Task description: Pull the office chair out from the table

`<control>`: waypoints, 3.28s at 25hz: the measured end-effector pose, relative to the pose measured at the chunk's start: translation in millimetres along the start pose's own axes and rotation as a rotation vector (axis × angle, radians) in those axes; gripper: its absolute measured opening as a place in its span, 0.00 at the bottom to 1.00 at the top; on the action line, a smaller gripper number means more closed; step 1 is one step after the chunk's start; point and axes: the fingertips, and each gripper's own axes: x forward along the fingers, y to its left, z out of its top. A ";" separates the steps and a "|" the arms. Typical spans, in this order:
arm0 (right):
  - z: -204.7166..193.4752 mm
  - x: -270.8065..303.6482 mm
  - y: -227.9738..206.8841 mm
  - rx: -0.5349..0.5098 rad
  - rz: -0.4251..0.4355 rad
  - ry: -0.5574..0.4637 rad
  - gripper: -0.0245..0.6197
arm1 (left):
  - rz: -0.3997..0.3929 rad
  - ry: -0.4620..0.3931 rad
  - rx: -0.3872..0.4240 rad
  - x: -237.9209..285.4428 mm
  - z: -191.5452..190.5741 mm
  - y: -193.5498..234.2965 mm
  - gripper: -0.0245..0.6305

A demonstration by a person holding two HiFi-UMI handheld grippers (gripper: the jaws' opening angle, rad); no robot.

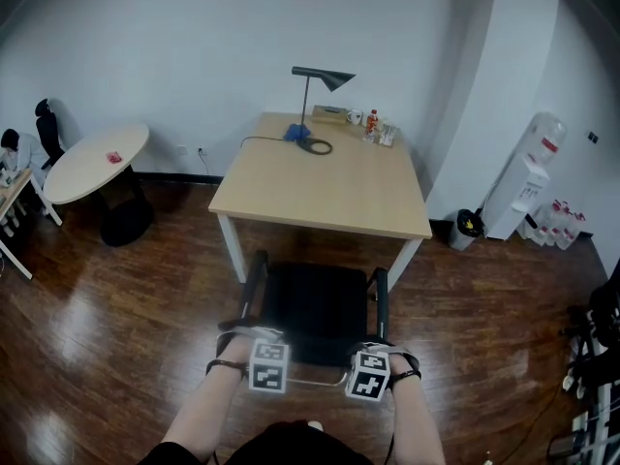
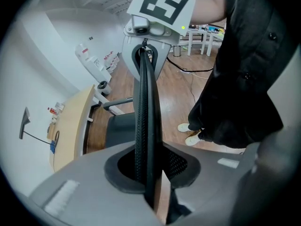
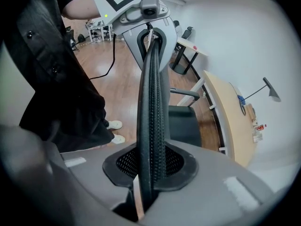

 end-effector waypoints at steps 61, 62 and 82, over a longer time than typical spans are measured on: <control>6.7 -82.4 66.8 0.201 -0.394 -0.210 0.34 | 0.334 -0.326 -0.130 -88.3 31.9 -54.6 0.34; 4.8 -88.5 67.5 0.212 -0.431 -0.244 0.31 | 0.384 -0.387 -0.179 -98.0 38.2 -52.6 0.34; -52.8 -186.5 160.9 0.395 -0.606 -0.790 0.15 | 0.865 -0.853 -0.804 -181.8 145.5 -140.4 0.05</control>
